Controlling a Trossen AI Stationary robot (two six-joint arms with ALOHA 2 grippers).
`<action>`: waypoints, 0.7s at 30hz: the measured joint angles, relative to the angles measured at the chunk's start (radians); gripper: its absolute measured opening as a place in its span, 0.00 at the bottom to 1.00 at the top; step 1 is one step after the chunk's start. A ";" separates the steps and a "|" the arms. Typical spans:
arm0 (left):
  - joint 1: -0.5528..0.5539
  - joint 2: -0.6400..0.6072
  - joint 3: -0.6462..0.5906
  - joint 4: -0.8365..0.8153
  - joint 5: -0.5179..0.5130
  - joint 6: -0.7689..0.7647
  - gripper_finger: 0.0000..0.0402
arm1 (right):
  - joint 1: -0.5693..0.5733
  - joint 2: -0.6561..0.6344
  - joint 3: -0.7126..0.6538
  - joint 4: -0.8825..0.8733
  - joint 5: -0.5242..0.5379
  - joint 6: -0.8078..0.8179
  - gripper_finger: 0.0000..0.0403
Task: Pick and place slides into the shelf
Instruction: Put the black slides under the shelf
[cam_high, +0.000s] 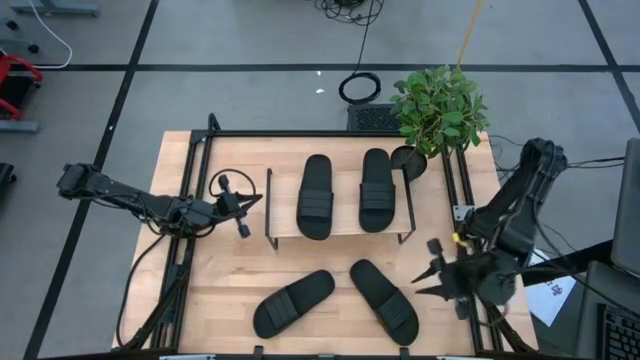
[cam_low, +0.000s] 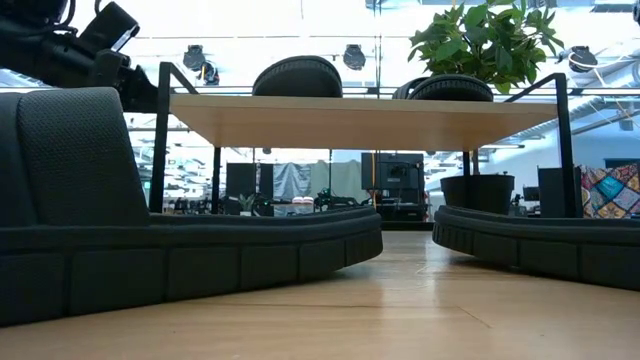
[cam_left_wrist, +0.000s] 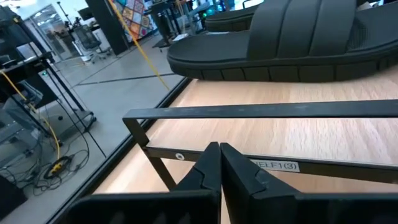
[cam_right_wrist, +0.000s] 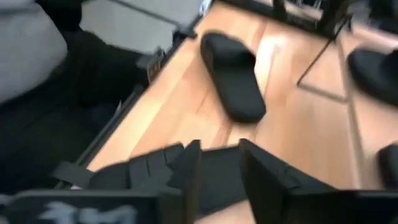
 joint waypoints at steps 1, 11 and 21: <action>0.000 0.000 0.000 0.000 0.000 0.001 0.00 | -0.013 0.011 -0.006 0.002 -0.019 0.020 0.29; 0.000 0.000 0.000 -0.010 0.000 0.002 0.05 | -0.081 0.121 -0.042 0.176 -0.149 0.062 0.63; 0.000 0.000 0.000 -0.060 -0.001 -0.014 0.05 | -0.028 0.288 -0.044 0.219 -0.146 0.279 0.64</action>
